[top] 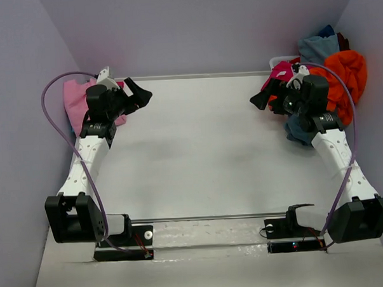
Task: Fold and stack the t-shirts
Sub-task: Grab the tshirt from the pile
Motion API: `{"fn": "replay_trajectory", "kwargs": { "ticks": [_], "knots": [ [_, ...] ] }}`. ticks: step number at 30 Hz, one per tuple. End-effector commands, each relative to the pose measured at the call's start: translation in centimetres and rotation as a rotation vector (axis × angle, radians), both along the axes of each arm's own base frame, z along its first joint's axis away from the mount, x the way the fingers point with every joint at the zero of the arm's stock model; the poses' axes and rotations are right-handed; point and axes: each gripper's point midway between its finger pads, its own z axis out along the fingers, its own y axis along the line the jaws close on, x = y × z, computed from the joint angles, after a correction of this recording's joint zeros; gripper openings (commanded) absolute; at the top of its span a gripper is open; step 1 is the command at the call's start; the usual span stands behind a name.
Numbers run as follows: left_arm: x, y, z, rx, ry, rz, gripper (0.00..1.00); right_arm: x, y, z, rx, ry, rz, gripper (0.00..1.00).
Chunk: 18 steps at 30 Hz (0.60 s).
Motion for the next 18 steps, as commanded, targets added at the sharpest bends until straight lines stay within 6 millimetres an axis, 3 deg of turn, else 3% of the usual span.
{"fn": "replay_trajectory", "kwargs": {
  "ticks": [1, 14, 18],
  "knots": [
    [0.3, -0.5, 2.4, 0.003, -0.08, -0.032, 0.99, 0.2, -0.8, 2.6, -0.027, -0.102, -0.03, 1.0],
    [0.3, -1.5, 1.9, 0.001, -0.067, -0.081, 0.99, 1.5, -1.3, 2.9, 0.02, -0.031, -0.1, 1.0],
    [0.3, -1.7, 2.1, -0.008, -0.074, -0.091, 0.99, 2.0, -1.1, 4.6, 0.055, -0.075, -0.111, 1.0]
  ]
}}
